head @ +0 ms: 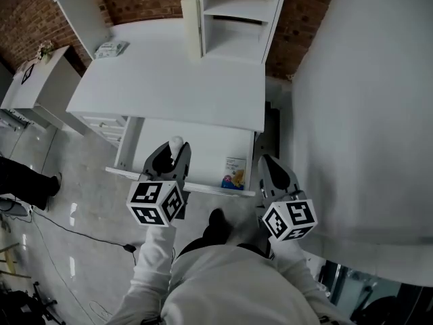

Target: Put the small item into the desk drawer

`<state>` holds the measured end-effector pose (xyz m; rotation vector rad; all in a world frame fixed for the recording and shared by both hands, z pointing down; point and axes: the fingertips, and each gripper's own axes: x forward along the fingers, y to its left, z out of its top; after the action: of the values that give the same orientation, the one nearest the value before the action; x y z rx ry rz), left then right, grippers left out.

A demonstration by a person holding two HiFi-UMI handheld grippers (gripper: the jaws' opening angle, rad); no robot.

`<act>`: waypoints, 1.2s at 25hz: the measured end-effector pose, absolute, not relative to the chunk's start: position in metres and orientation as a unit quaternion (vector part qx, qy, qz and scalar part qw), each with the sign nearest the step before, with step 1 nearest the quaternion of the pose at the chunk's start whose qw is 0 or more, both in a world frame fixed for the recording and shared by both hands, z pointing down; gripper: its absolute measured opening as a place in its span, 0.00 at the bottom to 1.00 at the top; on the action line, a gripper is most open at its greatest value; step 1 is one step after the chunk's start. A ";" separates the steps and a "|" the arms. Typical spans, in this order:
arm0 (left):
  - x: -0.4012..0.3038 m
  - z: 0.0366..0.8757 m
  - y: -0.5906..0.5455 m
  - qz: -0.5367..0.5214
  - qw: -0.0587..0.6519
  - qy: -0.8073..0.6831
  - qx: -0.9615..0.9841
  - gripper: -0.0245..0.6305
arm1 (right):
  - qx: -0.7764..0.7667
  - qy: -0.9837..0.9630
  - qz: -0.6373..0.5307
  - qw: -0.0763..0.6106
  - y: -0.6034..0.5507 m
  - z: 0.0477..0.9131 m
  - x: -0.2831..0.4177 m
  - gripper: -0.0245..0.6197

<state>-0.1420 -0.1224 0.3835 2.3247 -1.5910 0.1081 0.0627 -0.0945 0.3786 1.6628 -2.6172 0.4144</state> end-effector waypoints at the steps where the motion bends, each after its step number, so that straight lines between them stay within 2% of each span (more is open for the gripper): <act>1: -0.145 0.385 -0.127 0.038 0.162 -0.555 0.815 0.26 | 0.533 -0.836 0.130 0.007 -0.099 0.377 0.060 0.08; 30: -0.140 0.431 -0.211 0.081 0.195 -0.551 0.807 0.26 | 0.545 -0.833 0.095 -0.014 -0.183 0.353 0.071 0.08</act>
<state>-0.1403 -0.2107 0.4307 2.2631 -1.5449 0.2281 0.0710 -0.1825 0.3529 1.7289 -2.6400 0.3020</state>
